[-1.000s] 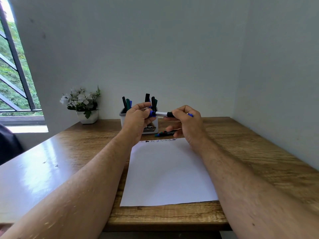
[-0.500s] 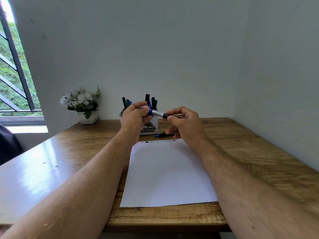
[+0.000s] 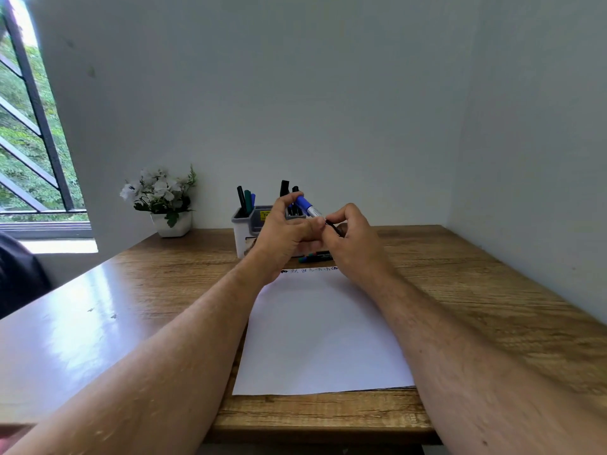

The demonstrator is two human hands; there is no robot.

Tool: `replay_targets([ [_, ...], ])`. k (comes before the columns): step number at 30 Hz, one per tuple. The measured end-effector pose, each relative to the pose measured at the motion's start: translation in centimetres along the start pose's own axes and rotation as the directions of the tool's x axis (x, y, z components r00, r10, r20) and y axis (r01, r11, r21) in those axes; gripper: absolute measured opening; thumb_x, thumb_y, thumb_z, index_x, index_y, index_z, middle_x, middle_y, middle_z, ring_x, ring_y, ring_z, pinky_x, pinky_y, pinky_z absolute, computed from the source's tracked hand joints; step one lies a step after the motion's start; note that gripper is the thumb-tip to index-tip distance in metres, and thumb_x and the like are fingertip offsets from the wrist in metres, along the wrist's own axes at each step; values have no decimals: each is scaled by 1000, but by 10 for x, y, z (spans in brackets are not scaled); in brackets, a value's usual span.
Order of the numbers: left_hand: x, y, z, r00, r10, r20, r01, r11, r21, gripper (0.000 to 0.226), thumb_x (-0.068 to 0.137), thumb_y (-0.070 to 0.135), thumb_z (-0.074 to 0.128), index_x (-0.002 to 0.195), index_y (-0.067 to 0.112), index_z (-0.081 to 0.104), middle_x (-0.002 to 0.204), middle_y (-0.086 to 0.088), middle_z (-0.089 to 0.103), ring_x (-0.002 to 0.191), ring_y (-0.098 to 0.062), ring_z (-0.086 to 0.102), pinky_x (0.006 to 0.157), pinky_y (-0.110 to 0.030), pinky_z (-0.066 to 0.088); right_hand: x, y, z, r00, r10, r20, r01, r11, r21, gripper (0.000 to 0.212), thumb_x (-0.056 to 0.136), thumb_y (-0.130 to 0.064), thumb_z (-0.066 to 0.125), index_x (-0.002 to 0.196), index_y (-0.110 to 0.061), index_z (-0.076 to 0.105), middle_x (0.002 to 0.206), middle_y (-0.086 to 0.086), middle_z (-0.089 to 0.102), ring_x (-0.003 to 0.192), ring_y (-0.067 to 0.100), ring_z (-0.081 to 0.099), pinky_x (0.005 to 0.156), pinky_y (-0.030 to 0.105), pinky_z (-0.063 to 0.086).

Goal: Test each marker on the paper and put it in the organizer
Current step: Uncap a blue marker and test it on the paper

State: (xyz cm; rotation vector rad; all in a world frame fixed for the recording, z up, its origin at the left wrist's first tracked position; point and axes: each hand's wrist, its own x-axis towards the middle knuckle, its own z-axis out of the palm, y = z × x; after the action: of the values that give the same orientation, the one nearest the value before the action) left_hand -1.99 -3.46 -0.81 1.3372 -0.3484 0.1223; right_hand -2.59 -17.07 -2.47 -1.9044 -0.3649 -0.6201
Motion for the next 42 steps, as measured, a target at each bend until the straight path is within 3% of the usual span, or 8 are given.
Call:
replay_targets([
  [9, 5, 2, 4, 993, 3, -121, -12, 997, -73, 59, 85, 0, 71, 136, 19, 50, 94, -8, 70, 71, -16, 73, 59, -26, 58, -3, -4, 2, 999, -34, 14, 35, 998, -47, 16, 100, -26, 54, 108, -14, 52, 90, 5, 64, 64, 9, 50, 49, 10, 39],
  [13, 5, 2, 7, 987, 17, -158, -22, 999, -30, 57, 84, 0, 73, 133, 20, 53, 110, -13, 68, 73, -18, 74, 60, -28, 59, 0, -2, 3, 1000, 17, 26, -18, 999, 33, 16, 100, -27, 54, 109, -15, 53, 99, 10, 68, 70, 12, 54, 48, 8, 38],
  [19, 6, 2, 7, 983, 14, -182, -18, 1000, -21, 53, 83, -2, 73, 129, 20, 57, 102, -12, 70, 76, -20, 75, 64, -30, 60, 0, -1, 2, 998, 48, 42, -49, 998, 42, 17, 100, -27, 54, 111, -14, 53, 100, 4, 66, 75, 9, 55, 50, 5, 39],
  [23, 7, -3, 10, 977, 53, -206, -57, 998, -14, 52, 84, 2, 73, 128, 24, 55, 113, -16, 67, 80, -20, 75, 67, -30, 60, 5, 2, 4, 994, 96, 50, -102, 988, 118, 14, 98, -30, 56, 104, -19, 53, 98, 8, 72, 56, 3, 48, 44, 12, 35],
  [30, 2, -8, 10, 986, 86, -142, -86, 996, 2, 51, 91, 8, 67, 135, 23, 47, 89, -6, 72, 77, -17, 75, 63, -26, 58, 4, 2, 5, 997, 67, 29, -70, 992, 103, 14, 96, -32, 58, 100, -19, 55, 88, 7, 71, 64, 11, 55, 56, 23, 40],
  [33, 0, -9, 9, 988, 85, -133, -82, 996, 21, 54, 92, 10, 66, 139, 22, 40, 87, -7, 74, 73, -14, 75, 58, -23, 57, 0, 2, 5, 999, 15, 32, -14, 1000, -21, 14, 99, -31, 53, 104, -18, 53, 87, 0, 67, 69, 9, 58, 54, 19, 41],
  [36, 1, -9, 9, 985, 110, -135, -105, 994, 43, 59, 92, 11, 67, 142, 19, 37, 92, -12, 74, 73, -14, 74, 56, -22, 55, 0, 0, 6, 1000, -13, 27, 13, 1000, -20, 14, 101, -30, 50, 105, -17, 51, 87, -6, 63, 73, 6, 58, 58, 21, 43],
  [42, 6, -9, 10, 994, 64, -94, -68, 997, -31, 63, 90, 16, 68, 144, 25, 35, 91, -8, 71, 71, -13, 73, 61, -28, 58, -2, -6, 3, 999, -39, 35, 40, 998, -38, 14, 104, -25, 47, 108, -12, 49, 76, -5, 55, 61, 4, 49, 47, 8, 38],
])
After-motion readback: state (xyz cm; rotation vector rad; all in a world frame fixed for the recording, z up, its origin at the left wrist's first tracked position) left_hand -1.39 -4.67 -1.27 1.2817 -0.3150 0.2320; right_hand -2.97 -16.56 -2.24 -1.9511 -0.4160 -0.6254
